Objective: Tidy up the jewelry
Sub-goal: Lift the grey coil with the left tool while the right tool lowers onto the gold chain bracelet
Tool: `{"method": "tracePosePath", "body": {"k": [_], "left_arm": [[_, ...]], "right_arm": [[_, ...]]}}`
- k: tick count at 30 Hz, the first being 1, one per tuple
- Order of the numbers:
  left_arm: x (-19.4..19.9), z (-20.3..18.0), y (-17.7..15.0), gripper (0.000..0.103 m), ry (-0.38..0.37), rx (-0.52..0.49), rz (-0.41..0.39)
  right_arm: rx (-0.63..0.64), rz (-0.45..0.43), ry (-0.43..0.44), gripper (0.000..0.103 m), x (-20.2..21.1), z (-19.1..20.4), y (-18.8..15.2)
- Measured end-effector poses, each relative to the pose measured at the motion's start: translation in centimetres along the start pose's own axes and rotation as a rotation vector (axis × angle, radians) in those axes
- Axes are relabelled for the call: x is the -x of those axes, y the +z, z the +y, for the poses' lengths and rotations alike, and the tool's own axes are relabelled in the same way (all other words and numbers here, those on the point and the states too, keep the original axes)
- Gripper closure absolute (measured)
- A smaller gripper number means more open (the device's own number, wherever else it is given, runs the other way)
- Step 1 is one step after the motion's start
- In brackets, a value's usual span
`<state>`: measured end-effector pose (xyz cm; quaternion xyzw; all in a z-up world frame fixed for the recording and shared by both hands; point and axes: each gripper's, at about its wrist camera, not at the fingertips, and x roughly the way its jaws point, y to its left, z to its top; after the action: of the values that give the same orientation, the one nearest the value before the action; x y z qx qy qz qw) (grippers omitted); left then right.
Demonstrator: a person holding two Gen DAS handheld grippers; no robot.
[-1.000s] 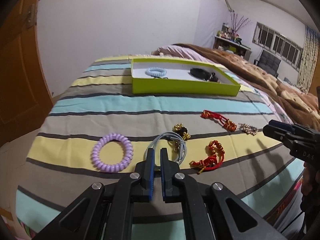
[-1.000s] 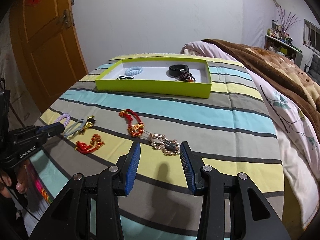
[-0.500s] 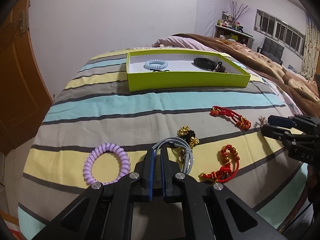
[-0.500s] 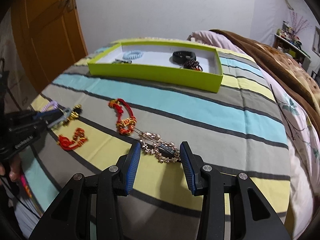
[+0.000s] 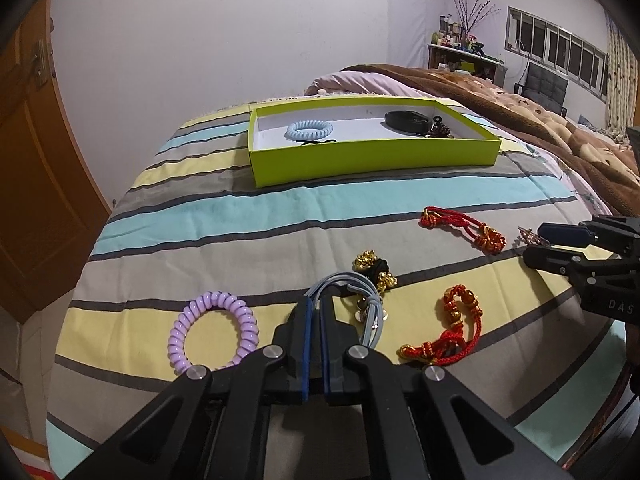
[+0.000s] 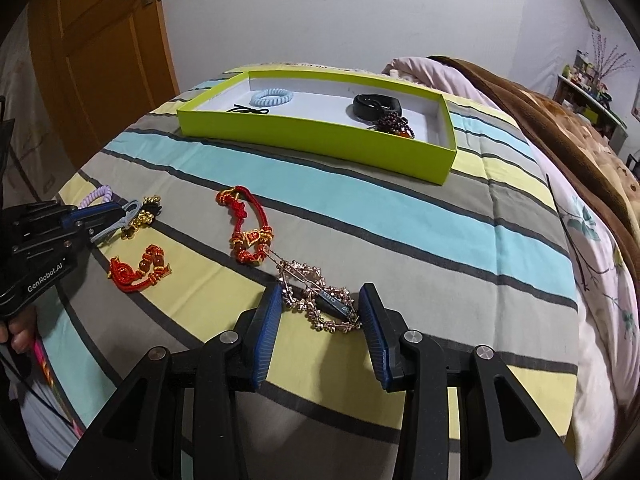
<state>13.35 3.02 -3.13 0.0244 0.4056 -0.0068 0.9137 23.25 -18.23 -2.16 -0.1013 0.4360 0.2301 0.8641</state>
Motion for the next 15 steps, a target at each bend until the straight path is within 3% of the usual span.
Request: {"method": "tracePosePath", "body": {"k": [15], "left_arm": [[2.6,-0.4,-0.2,0.103,-0.05,0.023,-0.053]], "right_arm": [[-0.071,-0.045,0.015,0.062,2.2,-0.5,-0.5]]}}
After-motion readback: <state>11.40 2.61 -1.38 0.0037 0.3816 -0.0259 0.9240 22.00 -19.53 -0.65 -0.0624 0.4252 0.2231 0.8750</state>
